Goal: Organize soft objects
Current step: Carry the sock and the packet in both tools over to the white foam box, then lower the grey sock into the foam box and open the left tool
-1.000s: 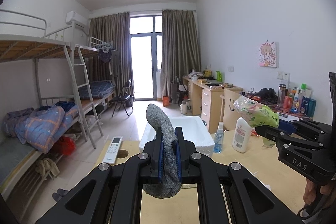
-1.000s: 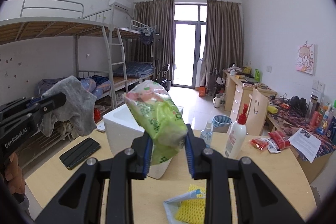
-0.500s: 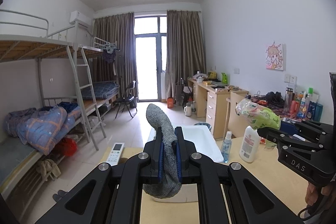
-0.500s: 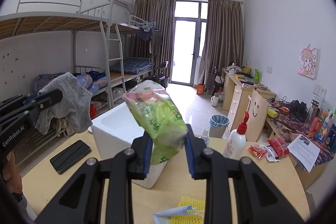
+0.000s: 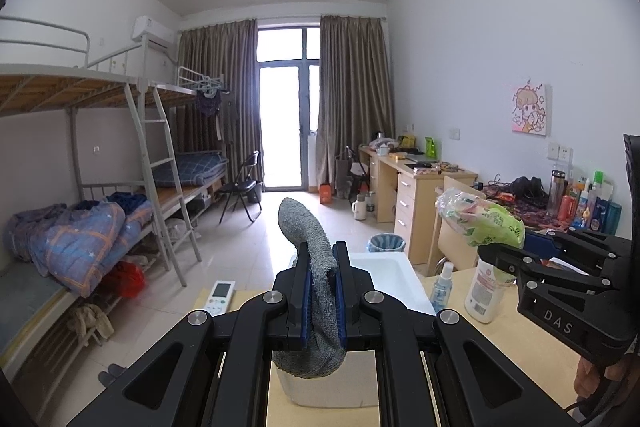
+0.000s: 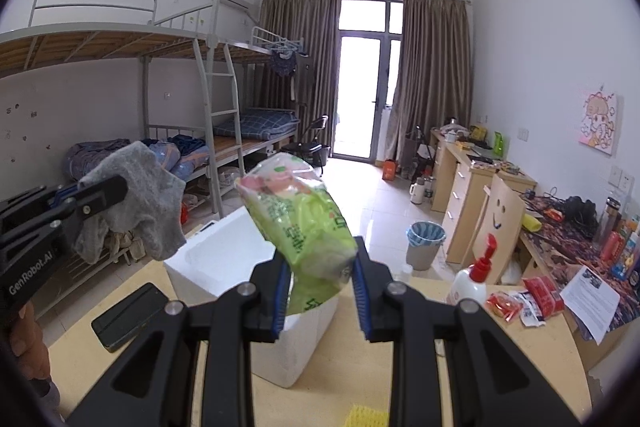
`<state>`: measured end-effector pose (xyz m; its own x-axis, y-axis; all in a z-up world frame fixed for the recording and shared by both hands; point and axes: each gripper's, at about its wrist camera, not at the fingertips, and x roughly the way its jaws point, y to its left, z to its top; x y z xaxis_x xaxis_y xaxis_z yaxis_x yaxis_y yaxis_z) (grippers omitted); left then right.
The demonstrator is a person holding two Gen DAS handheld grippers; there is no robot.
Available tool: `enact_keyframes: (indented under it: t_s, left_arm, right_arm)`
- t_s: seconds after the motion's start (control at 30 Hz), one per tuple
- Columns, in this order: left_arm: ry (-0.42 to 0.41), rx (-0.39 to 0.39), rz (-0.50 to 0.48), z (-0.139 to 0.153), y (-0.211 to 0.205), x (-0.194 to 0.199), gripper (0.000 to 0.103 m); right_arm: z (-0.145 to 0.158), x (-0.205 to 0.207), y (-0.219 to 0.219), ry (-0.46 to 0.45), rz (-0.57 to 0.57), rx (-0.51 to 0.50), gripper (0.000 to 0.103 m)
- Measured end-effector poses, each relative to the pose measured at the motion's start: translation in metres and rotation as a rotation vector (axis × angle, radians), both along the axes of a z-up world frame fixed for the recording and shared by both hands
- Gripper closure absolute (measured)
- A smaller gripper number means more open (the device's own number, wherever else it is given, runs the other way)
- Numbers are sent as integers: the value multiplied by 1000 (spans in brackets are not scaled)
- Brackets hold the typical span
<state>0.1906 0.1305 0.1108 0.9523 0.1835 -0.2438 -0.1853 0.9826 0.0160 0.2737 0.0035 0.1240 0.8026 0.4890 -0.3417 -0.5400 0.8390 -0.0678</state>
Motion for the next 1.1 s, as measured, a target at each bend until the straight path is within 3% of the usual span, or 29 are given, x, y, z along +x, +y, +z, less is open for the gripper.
enact_keyframes:
  t_s: [0.9, 1.1]
  left_arm:
    - [64, -4, -34, -10, 14, 55, 93]
    - [99, -23, -96, -12, -1, 70, 93]
  right_arm:
    - [-13, 55, 31, 60, -9, -13, 70]
    - [-11, 56, 22, 68, -39, -10, 70]
